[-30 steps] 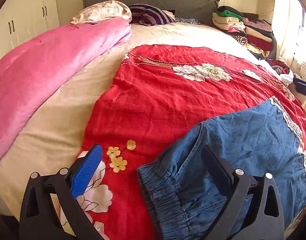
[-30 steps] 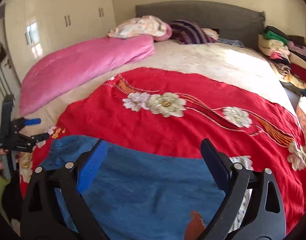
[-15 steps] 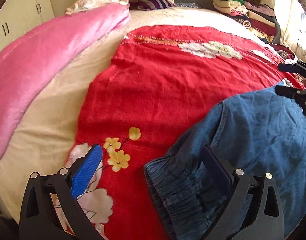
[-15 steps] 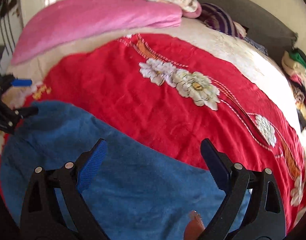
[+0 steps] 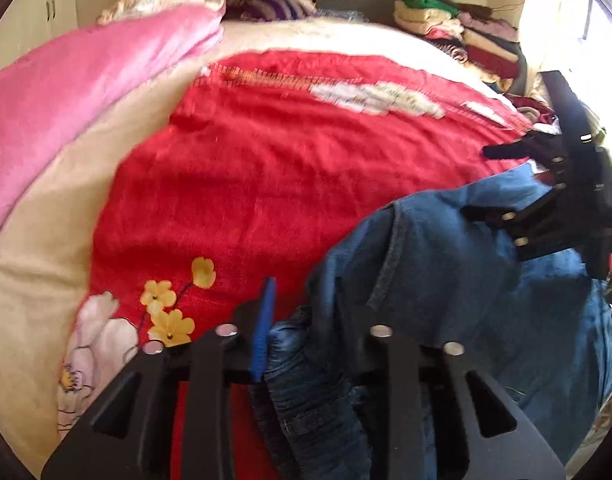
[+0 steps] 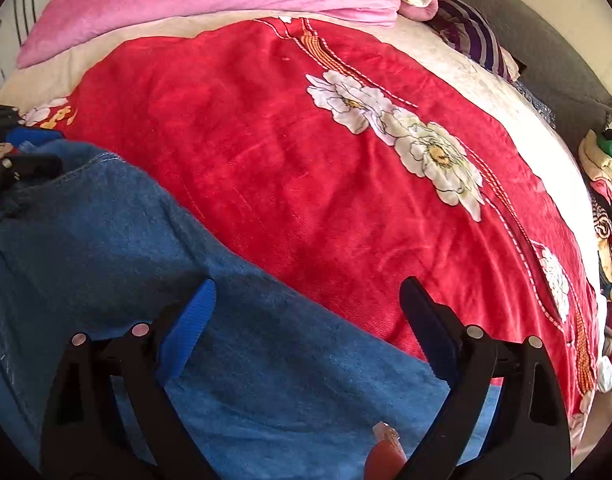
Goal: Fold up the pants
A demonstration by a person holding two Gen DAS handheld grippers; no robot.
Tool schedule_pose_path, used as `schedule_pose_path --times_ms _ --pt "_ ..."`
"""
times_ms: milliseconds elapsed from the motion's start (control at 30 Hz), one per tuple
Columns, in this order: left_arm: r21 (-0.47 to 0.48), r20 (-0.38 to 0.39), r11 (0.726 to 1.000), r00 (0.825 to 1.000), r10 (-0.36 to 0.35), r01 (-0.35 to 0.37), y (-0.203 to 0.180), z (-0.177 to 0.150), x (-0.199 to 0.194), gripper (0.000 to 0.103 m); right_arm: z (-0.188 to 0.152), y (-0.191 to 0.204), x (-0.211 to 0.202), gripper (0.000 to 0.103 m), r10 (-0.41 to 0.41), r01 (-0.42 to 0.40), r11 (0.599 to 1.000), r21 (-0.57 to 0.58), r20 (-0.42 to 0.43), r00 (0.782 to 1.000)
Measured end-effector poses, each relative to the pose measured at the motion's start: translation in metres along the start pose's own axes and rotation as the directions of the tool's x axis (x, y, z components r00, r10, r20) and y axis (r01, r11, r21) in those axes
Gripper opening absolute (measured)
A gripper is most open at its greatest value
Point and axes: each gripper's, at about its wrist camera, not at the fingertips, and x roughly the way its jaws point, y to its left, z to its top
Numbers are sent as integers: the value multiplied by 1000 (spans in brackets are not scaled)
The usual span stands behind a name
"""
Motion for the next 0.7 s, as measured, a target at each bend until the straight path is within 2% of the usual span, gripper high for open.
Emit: schedule_pose_path --times_ms 133,267,333,367,400,433,467,500,567,700 --pt "69 73 997 997 -26 21 -21 -4 -31 9 -1 4 -2 87 3 -3 1000 -4 22 1000" --pt "108 123 993 991 -54 41 -38 -11 -58 4 1 14 -11 87 38 -36 999 -40 50 998" --pt "126 138 990 988 -74 57 -45 -14 -69 4 2 23 -14 82 38 -33 995 -89 57 998" --pt "131 143 989 986 -84 65 -46 -16 -72 2 2 28 -15 72 34 -28 993 -112 49 998" --pt "134 144 988 985 -96 77 -47 -19 -75 1 3 32 -15 55 40 -35 991 -128 33 999" --pt "139 142 987 985 -97 77 -50 -21 -78 1 4 35 -15 45 50 -46 990 -136 23 998" --pt "143 139 988 987 -76 56 -52 -23 -78 1 5 39 -17 23 66 -62 987 -146 17 998" --pt "146 132 988 989 -62 42 -51 -26 -79 1 4 45 -22 6 80 -76 984 -163 19 997" --pt "147 126 989 992 -29 10 -49 -29 -77 1 1 52 -31 4 76 -67 983 -172 44 996" --pt "107 113 994 993 -22 10 -36 -30 -74 1 -14 54 -58 1 54 -40 991 -129 109 993"
